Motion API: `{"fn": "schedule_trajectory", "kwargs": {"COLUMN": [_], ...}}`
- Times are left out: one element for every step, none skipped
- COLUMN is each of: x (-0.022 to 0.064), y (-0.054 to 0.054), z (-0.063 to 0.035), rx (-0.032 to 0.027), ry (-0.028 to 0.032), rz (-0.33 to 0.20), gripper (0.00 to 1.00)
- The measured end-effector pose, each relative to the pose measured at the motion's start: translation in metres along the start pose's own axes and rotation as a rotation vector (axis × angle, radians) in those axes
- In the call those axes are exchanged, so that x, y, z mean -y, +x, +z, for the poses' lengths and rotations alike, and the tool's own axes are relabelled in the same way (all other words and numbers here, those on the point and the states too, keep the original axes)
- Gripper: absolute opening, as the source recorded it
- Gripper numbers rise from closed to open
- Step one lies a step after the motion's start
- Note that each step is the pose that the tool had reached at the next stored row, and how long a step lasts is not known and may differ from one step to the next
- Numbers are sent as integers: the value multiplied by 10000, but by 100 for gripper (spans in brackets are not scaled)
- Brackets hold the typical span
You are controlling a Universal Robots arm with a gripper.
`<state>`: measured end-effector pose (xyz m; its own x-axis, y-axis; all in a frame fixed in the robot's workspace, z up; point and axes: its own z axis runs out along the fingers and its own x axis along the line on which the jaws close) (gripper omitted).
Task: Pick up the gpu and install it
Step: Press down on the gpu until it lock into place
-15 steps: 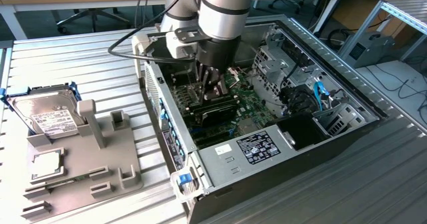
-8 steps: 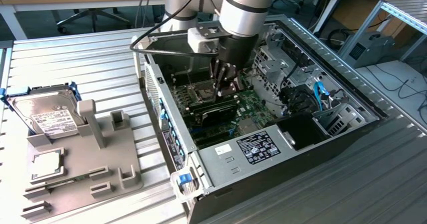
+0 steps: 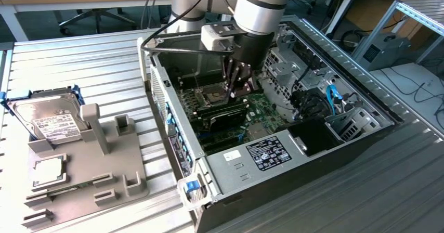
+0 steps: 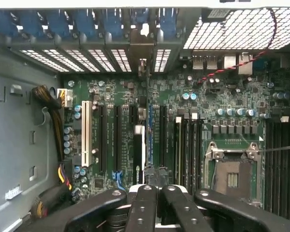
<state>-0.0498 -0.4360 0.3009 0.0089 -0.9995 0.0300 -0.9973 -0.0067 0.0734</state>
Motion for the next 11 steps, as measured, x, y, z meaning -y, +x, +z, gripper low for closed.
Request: {"fn": "schedule_trajectory", "kwargs": {"x": [6, 10, 11, 12, 13, 13, 13, 13, 13, 13, 13], "y": [0, -1, -1, -1, -1, -1, -1, -1, -1, -1, -1], "z": [-9, -23, -34, -46, -46, -47, -47, -47, -47, -48, -47], "rx": [0, 1, 1, 0, 3, 1, 0, 0, 0, 0, 0], "ry": [-1, -1, -1, -1, 0, 0, -1, -1, -1, -1, -1], "rz": [0, 0, 0, 1, 0, 0, 1, 0, 1, 0, 0], "gripper": [11, 11, 11, 11, 11, 11, 11, 11, 11, 11, 11]}}
